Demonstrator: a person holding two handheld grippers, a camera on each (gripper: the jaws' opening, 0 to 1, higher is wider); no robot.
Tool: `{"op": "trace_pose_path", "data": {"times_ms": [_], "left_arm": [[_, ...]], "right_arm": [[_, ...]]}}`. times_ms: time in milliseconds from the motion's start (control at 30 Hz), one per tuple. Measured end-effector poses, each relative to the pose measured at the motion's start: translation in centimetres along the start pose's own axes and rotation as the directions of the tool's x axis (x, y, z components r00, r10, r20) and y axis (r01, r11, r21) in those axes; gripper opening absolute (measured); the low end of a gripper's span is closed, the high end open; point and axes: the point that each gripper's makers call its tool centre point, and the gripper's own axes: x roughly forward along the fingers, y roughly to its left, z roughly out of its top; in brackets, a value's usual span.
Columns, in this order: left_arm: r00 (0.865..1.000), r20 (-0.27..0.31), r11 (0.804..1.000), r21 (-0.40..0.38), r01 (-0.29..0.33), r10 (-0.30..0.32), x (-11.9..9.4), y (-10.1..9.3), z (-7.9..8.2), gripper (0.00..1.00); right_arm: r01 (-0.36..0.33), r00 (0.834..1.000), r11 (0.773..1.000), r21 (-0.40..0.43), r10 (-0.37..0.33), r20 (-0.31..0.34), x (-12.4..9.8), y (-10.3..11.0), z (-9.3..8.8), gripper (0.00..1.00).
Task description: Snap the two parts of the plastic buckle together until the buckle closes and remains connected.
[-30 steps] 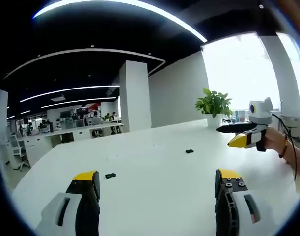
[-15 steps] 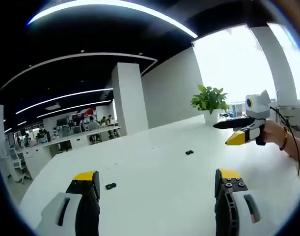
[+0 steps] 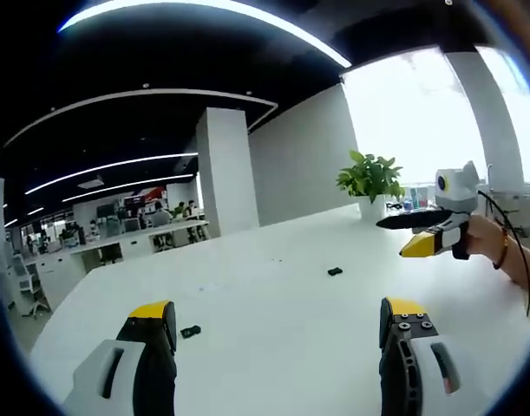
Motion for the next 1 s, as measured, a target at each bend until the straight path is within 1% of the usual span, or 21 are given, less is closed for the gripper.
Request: {"op": "trace_pose_path", "data": {"times_ms": [167, 300, 433, 500, 600, 733, 1000], "left_arm": [[1.000, -0.010, 1.000, 0.004, -0.001, 0.001, 0.2, 0.0, -0.3, 1.00], [1.000, -0.001, 1.000, -0.018, 0.001, -0.001, 0.5, 0.1, -0.1, 1.00], [1.000, 0.005, 1.000, -0.009, -0.003, 0.004, 0.6, 0.1, 0.2, 1.00], [1.000, 0.002, 1.000, -0.003, -0.011, 0.011, 0.8, 0.3, 0.2, 1.00], [1.000, 0.004, 1.000, -0.023, -0.008, 0.008, 0.9, 0.6, 0.3, 1.00], [1.000, -0.003, 1.000, -0.023, -0.018, 0.018, 1.1, 1.0, 0.0, 1.00], [1.000, 0.002, 0.999, -0.038, -0.026, 0.026, 1.3, 1.5, 0.1, 1.00]], "right_arm": [[0.006, 1.000, 1.000, 0.004, -0.006, -0.004, 0.3, -0.4, 0.1, 0.86], [0.005, 1.000, 1.000, 0.012, -0.005, -0.018, 0.5, -0.5, -0.4, 0.86], [0.001, 1.000, 1.000, 0.022, 0.000, -0.032, 0.4, -0.4, -0.9, 0.85], [0.005, 1.000, 1.000, 0.022, -0.004, -0.025, 0.4, -0.5, -0.7, 0.85], [0.009, 1.000, 1.000, 0.022, -0.009, -0.022, 0.5, -0.7, -0.6, 0.85], [0.008, 1.000, 1.000, 0.017, -0.008, -0.017, 0.6, -0.6, -0.4, 0.85], [0.006, 1.000, 1.000, 0.018, -0.006, -0.023, 0.8, -0.6, -0.6, 0.85]]}}
